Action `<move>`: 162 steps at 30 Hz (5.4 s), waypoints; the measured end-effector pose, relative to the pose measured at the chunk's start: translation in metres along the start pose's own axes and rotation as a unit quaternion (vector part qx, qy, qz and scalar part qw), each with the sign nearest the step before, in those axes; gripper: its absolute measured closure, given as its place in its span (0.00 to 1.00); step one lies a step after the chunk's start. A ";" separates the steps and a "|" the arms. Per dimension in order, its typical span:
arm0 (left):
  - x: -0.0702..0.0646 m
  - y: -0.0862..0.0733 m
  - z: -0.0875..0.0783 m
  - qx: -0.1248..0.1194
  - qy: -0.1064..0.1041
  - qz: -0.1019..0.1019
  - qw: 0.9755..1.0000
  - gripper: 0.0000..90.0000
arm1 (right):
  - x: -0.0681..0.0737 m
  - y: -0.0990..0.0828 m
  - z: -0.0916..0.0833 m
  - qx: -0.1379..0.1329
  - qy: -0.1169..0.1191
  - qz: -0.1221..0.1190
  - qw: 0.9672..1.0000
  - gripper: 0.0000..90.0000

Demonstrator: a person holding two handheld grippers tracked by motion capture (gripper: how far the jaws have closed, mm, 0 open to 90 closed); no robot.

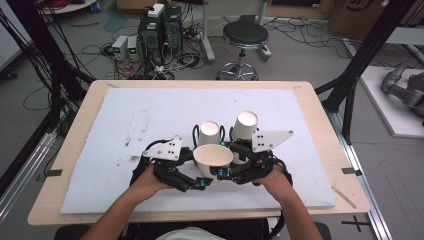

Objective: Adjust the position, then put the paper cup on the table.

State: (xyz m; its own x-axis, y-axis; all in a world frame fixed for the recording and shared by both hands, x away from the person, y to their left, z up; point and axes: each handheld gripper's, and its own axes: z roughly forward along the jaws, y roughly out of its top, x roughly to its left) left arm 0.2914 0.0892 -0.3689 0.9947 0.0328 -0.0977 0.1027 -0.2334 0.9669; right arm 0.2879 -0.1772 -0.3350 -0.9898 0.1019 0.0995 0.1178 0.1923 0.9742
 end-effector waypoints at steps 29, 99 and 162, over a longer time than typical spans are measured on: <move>-0.001 0.002 0.000 -0.016 0.009 -0.009 1.000 0.40 | -0.001 -0.007 0.007 -0.029 -0.001 0.012 1.000 0.42; 0.036 -0.035 -0.126 -0.108 0.269 -0.080 0.954 0.22 | 0.002 0.020 -0.121 -0.037 -0.145 -0.026 0.988 0.44; 0.045 -0.048 -0.124 -0.088 0.286 -0.091 0.950 0.22 | -0.114 -0.102 -0.139 0.012 -0.453 0.121 0.883 0.44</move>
State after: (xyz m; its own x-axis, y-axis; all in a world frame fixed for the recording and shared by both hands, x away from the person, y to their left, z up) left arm 0.3296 0.2228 -0.3903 0.7882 0.5909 -0.1721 0.2200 -0.0094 0.9755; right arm 0.3779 -0.3442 -0.4173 -0.4668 0.8797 0.0908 0.3300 0.0780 0.9407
